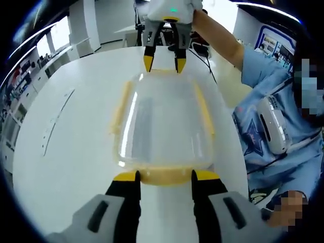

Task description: Snap each plastic latch of the storage box into its locked position after aligning the lid with the box until every specified latch is closed and the lid sits flush.

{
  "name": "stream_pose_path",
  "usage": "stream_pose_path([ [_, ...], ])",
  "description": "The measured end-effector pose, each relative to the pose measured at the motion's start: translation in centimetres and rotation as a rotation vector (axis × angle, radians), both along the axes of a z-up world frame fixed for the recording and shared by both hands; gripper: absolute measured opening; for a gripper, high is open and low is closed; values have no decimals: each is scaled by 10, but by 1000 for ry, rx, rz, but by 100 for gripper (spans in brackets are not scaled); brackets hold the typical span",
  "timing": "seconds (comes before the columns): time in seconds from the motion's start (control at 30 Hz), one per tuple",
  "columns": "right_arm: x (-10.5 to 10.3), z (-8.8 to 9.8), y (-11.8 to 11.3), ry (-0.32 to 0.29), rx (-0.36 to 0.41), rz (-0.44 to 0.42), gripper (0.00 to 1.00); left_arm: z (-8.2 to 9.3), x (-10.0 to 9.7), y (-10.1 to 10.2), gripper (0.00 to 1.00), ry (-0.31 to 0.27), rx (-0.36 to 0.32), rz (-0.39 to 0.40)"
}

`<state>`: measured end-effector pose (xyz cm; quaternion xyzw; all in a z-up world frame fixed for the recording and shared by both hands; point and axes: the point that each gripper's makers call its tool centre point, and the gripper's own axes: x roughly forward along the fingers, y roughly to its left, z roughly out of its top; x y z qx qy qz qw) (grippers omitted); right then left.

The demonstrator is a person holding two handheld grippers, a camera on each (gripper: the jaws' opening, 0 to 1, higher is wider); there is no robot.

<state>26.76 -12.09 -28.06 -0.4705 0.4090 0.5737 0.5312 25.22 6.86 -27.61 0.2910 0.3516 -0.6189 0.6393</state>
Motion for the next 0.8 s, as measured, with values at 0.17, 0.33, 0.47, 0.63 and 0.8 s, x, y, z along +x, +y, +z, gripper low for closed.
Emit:
stream_pose_path([
  [0.17,1,0,-1,-5,-11,7,39,0,0,-2,39,-12,-2,2],
  [0.33,1,-1,-1,-10,-15,12,39,-1,2,-2,39,-19,7,4],
  [0.47,2,-1,-1,-9,-12,11,39,-1,2,-2,39,-23,2,4],
  [0.63,3,-1,-2,-15,-19,15,39,-2,1,-3,39,-42,8,3],
  [0.8,2,-4,-3,-25,-23,38,40,-3,2,-2,40,-55,4,-1],
])
